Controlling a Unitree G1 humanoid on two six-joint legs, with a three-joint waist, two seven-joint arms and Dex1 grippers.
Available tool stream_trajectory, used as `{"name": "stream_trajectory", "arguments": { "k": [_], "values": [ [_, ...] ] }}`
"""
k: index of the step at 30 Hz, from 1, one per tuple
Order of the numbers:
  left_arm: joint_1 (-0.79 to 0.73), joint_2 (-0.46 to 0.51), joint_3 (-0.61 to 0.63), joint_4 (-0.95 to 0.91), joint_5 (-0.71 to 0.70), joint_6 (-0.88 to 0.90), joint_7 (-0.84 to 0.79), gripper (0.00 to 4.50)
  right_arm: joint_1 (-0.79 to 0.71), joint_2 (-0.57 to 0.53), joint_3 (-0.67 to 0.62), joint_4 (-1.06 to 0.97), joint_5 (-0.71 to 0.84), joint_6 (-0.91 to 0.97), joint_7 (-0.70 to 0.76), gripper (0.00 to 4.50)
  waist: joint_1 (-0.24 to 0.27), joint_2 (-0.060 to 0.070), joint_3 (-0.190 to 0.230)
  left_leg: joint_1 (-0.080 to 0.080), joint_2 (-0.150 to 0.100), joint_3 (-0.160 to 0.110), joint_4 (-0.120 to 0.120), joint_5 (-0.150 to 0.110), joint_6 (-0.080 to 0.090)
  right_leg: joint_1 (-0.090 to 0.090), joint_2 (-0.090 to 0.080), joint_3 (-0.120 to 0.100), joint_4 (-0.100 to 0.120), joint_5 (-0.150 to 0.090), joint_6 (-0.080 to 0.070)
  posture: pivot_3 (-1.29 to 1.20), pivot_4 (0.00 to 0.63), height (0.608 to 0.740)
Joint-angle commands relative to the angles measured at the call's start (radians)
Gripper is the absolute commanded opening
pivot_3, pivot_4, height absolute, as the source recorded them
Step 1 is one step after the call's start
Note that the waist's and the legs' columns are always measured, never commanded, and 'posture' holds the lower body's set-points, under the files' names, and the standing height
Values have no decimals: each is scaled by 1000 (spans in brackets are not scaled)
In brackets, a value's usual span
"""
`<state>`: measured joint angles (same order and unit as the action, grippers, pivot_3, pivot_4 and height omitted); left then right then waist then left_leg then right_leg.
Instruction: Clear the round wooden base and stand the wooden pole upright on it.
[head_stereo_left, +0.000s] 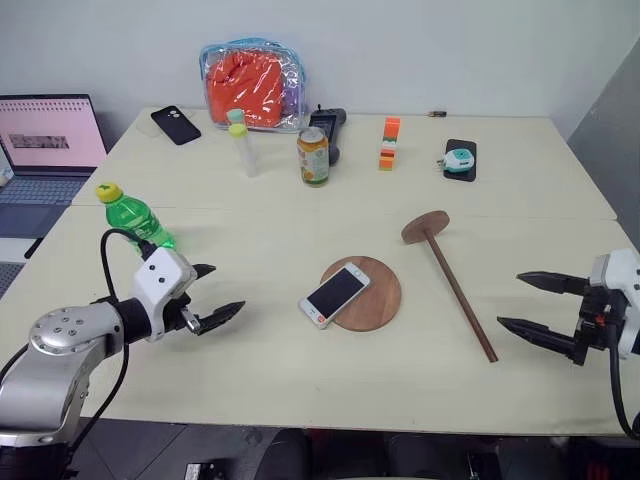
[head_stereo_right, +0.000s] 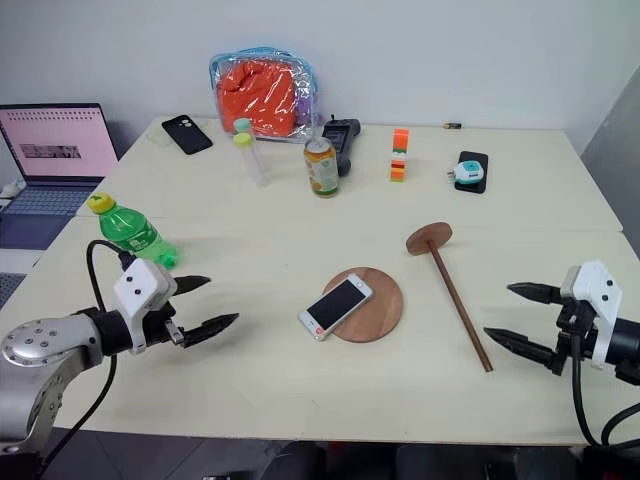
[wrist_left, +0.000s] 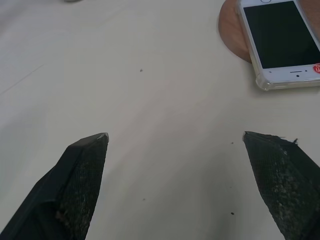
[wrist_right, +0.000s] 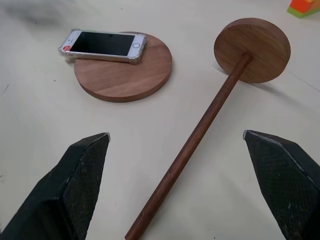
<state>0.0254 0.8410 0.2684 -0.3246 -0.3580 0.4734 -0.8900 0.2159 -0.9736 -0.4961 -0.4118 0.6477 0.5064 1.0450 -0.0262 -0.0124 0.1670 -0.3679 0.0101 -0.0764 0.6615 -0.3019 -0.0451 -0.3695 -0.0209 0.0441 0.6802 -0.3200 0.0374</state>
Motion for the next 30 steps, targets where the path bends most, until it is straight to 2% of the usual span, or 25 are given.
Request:
{"name": "stream_trajectory", "arguments": {
  "k": [1,15,18,21,26,30],
  "values": [
    [-18,10,11,-25,-25,-9,-14,4500,-7,0,-42,-21,1,-12,5,4495,0,0,0,0,0,0,0,0,0,0,0,0,0,0,0,0,150,740],
    [-88,22,-18,-14,-37,9,-24,4500,-2,15,-54,-36,-4,-12,-11,4495,0,0,0,0,0,0,0,0,0,0,0,0,0,0,0,0,150,740],
    [-129,13,-22,-27,-98,66,-42,4500,-10,21,-58,-65,26,13,-24,4495,0,0,0,0,0,0,0,0,0,0,0,0,0,0,0,0,150,740],
    [-168,16,-116,-69,-64,91,-34,4500,-6,19,-45,-132,76,60,-31,4495,2,0,0,0,-1,0,1,0,0,0,1,-1,0,0,0,0,150,740],
    [-248,-69,-291,-120,-63,159,-1,4500,-40,56,16,-266,147,116,-117,4495,1,0,0,-1,-1,-1,1,0,0,0,2,0,0,0,0,0,150,740],
    [-298,-134,-402,-76,23,135,60,4500,-51,88,76,-334,166,143,-180,4495,2,0,0,-1,-1,-2,1,0,0,0,2,0,0,0,0,0,150,740]
  ]
}}
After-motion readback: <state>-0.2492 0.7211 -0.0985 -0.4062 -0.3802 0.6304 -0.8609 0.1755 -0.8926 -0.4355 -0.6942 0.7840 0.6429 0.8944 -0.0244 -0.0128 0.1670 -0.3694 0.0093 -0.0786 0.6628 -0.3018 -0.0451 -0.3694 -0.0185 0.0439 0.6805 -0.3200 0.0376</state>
